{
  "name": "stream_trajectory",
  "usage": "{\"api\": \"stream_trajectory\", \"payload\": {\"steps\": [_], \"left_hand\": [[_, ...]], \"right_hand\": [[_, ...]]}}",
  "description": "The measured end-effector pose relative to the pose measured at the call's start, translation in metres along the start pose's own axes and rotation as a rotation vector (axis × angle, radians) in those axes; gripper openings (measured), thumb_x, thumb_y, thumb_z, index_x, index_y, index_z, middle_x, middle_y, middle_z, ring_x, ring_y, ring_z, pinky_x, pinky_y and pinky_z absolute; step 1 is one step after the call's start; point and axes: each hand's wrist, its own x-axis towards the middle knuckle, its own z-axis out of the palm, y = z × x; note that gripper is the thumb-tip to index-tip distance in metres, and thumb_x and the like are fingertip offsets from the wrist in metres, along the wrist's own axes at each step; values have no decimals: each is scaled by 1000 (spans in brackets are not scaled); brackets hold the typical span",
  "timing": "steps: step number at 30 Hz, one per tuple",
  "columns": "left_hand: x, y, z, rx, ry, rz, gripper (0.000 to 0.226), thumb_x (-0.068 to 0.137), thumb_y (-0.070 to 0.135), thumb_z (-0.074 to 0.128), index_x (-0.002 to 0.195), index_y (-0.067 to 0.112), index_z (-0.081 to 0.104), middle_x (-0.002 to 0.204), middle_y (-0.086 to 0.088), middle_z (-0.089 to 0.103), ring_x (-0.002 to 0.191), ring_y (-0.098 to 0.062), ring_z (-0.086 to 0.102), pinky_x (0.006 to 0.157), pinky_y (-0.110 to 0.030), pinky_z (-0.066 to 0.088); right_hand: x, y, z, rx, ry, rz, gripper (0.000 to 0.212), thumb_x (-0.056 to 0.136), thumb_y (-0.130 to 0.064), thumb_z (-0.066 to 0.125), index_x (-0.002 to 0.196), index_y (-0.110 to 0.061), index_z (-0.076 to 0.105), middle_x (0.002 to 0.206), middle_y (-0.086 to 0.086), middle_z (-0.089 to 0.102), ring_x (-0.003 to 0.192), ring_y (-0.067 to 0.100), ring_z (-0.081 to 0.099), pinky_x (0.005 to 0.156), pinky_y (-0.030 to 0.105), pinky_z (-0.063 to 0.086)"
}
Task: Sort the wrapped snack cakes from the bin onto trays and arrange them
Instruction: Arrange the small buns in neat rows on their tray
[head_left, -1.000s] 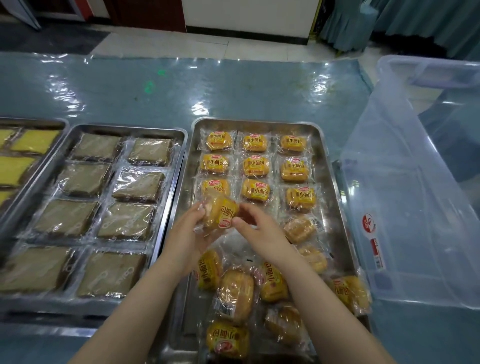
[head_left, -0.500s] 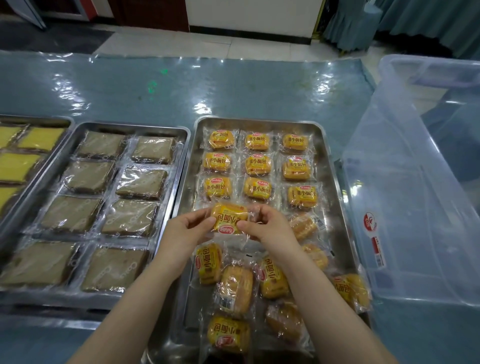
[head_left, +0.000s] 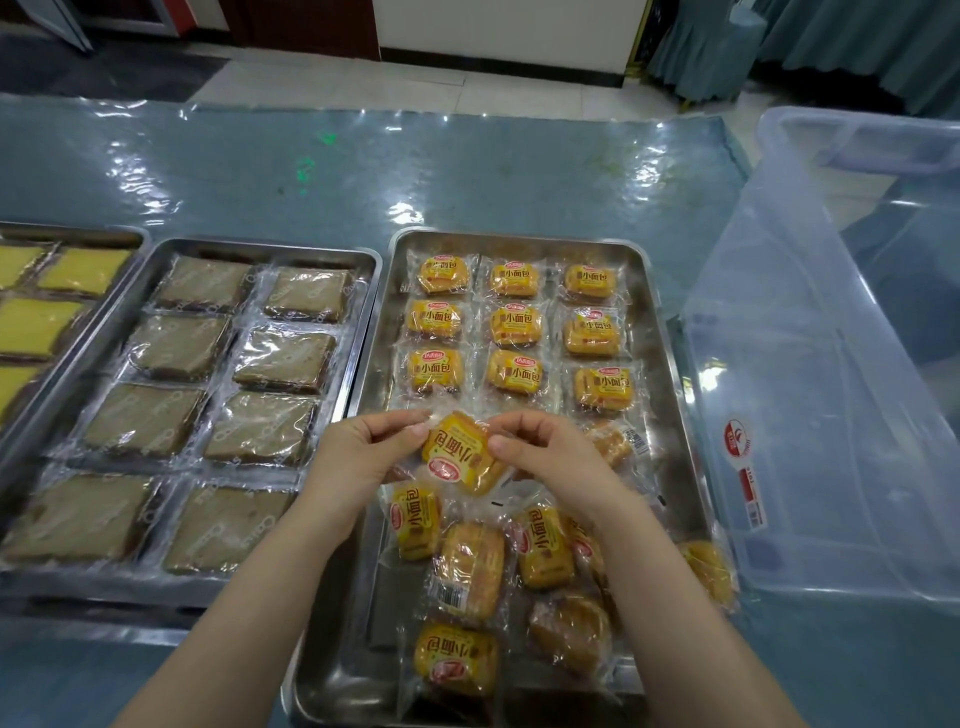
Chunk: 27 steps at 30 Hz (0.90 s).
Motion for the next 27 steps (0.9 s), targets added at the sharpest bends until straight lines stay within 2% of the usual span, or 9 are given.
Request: {"api": "stream_trajectory", "payload": {"steps": [4,7,10,12,15,18,21,24,27], "left_hand": [[-3,-3,8,-108,-34,-77,36,81,16,65,117,18,59,99,-7,70,92,-20,68,83,-33,55],[-6,-8,13,-53,-124,-125,38,84,15,65,121,16,55,107,-7,68,95,-19,68,80,-30,55],[-5,-11,13,25,-123,-101,34,85,15,65,118,15,57,96,-5,71,74,-16,68,64,-23,53],[-1,-13,12,46,-103,-91,31,86,13,64,116,16,58,82,0,68,58,-12,57,55,-22,46],[5,-15,11,58,-101,-81,30,86,12,65,115,18,59,75,3,64,51,-7,47,52,-21,40],[13,-11,9,166,-117,-21,31,82,14,70,111,22,63,87,3,69,68,-3,63,61,-17,49],[22,-6,5,295,-160,-16,32,78,21,73,109,27,65,100,-3,69,92,-19,64,83,-35,53],[27,-5,4,268,-75,3,29,79,30,70,106,31,63,95,-1,67,88,-16,63,71,-28,51],[29,-9,5,181,115,32,29,80,29,69,108,27,60,93,-2,66,86,-18,65,64,-22,51]], "right_hand": [[4,11,9,179,198,26,11,83,-4,69,87,-14,67,88,5,72,79,16,70,68,26,56],[4,15,19,348,237,59,12,83,-2,69,85,-10,61,83,4,71,76,19,71,65,28,56],[3,17,28,233,202,50,16,81,-9,74,84,-10,58,73,0,67,59,11,65,52,21,50],[4,15,28,184,190,51,17,81,-12,75,84,-9,58,68,-3,64,51,6,59,47,18,47],[6,9,22,143,168,65,18,81,-16,75,93,-12,61,76,-6,68,54,3,62,49,15,47],[12,5,14,26,178,28,29,82,-30,73,108,-30,61,99,-10,68,84,1,65,65,13,48],[23,-2,6,43,193,2,31,85,-30,69,114,-33,59,106,-5,65,94,8,63,65,15,48],[34,-3,3,51,235,9,14,84,-17,71,95,-23,64,94,-1,68,79,10,65,60,16,49],[40,9,8,136,296,83,11,83,-12,72,89,-13,63,90,6,69,74,13,68,66,25,56]]}}
